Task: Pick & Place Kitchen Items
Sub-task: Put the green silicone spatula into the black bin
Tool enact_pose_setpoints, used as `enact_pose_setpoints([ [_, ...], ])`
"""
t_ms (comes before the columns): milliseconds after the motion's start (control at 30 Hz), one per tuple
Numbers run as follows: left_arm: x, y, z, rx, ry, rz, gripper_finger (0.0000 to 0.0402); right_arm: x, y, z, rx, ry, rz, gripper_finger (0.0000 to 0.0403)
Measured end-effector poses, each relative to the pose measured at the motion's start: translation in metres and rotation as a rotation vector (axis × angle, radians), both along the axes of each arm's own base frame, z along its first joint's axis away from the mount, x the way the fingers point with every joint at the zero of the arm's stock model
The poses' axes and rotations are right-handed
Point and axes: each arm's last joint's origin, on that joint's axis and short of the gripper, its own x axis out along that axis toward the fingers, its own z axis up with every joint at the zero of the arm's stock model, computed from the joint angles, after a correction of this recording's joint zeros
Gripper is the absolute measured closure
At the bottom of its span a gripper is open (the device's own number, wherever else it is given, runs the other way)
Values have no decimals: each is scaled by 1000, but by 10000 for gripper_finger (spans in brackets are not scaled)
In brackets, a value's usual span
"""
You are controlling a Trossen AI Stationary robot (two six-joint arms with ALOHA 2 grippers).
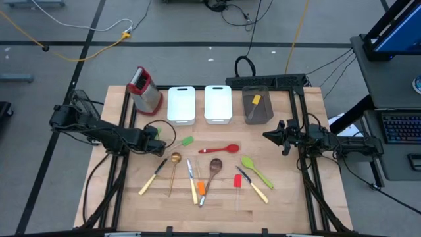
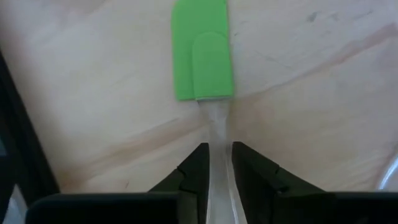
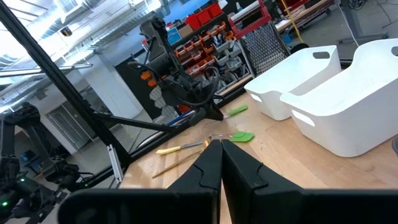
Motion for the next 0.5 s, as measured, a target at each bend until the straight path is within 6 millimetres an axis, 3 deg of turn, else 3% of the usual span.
enact_pose_setpoints([
  [500, -4, 0, -6, -2, 0, 21, 291, 0, 0, 0, -1, -5, 0, 403],
])
